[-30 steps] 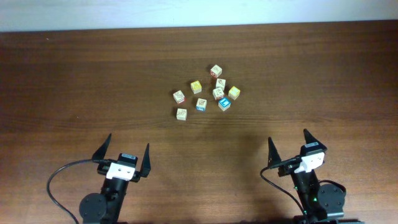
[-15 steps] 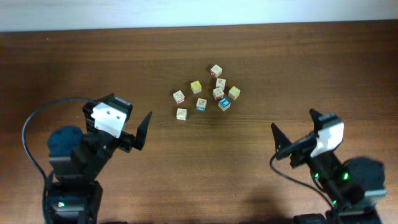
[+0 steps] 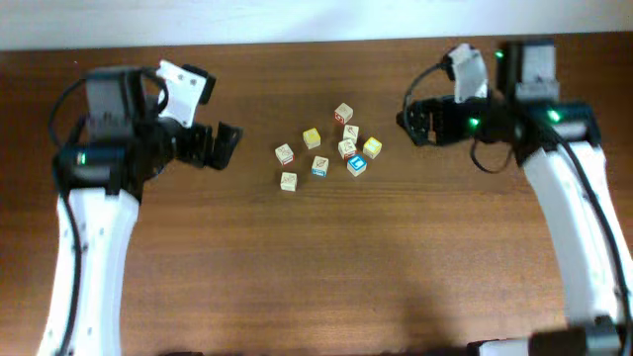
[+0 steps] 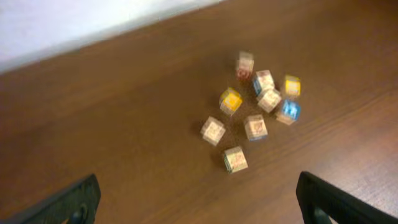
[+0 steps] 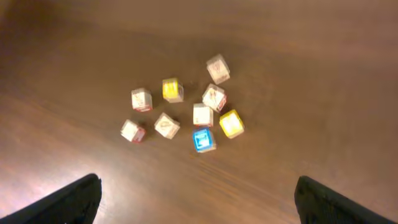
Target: Rotate 3 blocks
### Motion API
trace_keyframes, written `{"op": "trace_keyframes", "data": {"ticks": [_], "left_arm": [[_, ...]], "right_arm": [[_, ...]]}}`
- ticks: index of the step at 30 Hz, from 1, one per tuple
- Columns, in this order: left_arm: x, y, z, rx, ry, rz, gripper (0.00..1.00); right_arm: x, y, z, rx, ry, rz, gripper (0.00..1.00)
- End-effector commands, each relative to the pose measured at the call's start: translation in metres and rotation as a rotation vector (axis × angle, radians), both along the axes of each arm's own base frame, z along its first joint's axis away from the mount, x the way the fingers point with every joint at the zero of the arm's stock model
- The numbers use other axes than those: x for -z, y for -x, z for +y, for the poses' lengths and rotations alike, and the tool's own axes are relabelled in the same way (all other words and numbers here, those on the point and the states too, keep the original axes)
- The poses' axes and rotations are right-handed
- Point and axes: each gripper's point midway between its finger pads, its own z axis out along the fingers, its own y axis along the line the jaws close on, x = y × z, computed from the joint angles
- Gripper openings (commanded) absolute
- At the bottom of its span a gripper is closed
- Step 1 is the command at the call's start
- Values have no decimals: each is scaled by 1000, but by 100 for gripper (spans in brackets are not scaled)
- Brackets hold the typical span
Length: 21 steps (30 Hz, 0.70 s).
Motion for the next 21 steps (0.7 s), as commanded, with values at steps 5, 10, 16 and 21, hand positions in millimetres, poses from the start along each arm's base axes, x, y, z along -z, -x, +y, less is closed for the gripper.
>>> {"op": "trace_keyframes", "data": {"ticks": [5, 10, 16, 21], "left_arm": [[80, -27, -2, 0, 15, 275, 99], [91, -19, -14, 40, 70, 343, 99], [104, -30, 33, -417, -3, 414, 78], [106, -32, 66, -625, -90, 390, 82]], "right_arm": [[94, -37, 43, -50, -49, 239, 98], [120, -41, 62, -61, -55, 287, 93], [135, -30, 106, 192, 125, 303, 87], [146, -34, 159, 283, 116, 229, 86]]}}
